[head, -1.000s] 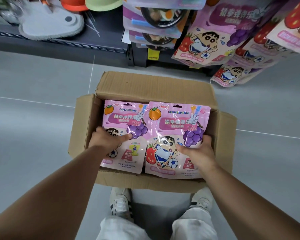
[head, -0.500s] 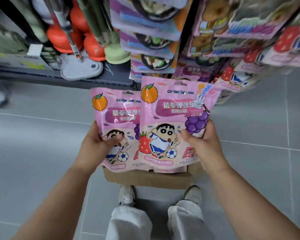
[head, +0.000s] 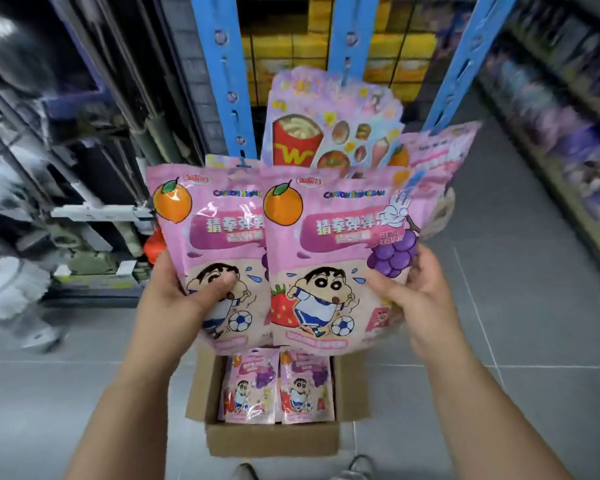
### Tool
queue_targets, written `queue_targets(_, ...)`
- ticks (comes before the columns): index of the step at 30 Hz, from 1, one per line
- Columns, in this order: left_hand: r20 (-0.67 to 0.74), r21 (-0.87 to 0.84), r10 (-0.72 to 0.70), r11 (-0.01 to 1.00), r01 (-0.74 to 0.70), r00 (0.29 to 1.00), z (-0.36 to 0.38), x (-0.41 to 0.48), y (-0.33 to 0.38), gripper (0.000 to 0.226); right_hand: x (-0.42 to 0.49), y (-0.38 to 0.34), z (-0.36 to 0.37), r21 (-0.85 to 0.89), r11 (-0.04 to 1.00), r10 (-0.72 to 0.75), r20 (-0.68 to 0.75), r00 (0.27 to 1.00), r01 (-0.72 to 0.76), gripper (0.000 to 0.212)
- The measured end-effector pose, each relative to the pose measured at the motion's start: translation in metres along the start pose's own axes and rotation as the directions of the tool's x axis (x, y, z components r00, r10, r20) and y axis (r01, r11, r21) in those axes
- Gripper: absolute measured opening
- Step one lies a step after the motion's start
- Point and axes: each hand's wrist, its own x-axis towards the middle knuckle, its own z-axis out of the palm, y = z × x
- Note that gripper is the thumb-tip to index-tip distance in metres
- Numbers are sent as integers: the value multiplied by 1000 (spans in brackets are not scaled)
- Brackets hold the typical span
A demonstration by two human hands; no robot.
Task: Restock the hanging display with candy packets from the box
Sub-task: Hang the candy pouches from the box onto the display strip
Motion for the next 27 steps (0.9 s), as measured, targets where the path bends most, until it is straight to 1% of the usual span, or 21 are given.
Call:
queue_targets(4,-11,-33,16,999,-16,1000,20,-26,50,42,-26,-53,-35,-1,1000,-8,-8,1000,8,58)
queue_targets(7,-21,-59,18,998,-20,1000,39,-40,72,37,-35,-75,-62,19,1000,12,-12,1000,-12,64)
queue_targets(9,-27,-66,20,998,-22,999,53,-45,83,36,-36,-87,-78,40,999,18,-30,999,-17,53)
queue_targets(11,-7,-54,23,998,-23,1000,68,-46,94,45,-35,-98,-91,43,999,24,-38,999,-22,45)
queue_targets(13,20,-22,30,999,-30,999,80,-45,104,51,-31,-106,-99,32,999,30,-44,999,-29,44)
queue_targets(14,29,1,36,999,-36,999,85,-43,108,51,-28,-109,-102,22,999,31,-50,998,-29,43)
queue_targets(19,45,87,41,995,-45,998,100,-24,118,34,-9,-119,-107,-20,999,43,-93,995,-45,43)
queue_targets(23,74,35,-1,999,-1,997,108,-2,124,36,11,-123,-110,-50,998,40,-150,988,-48,45)
queue_targets(27,67,28,25,999,-27,997,120,17,131,40,37,-126,-120,-100,995,12,-183,983,-31,43)
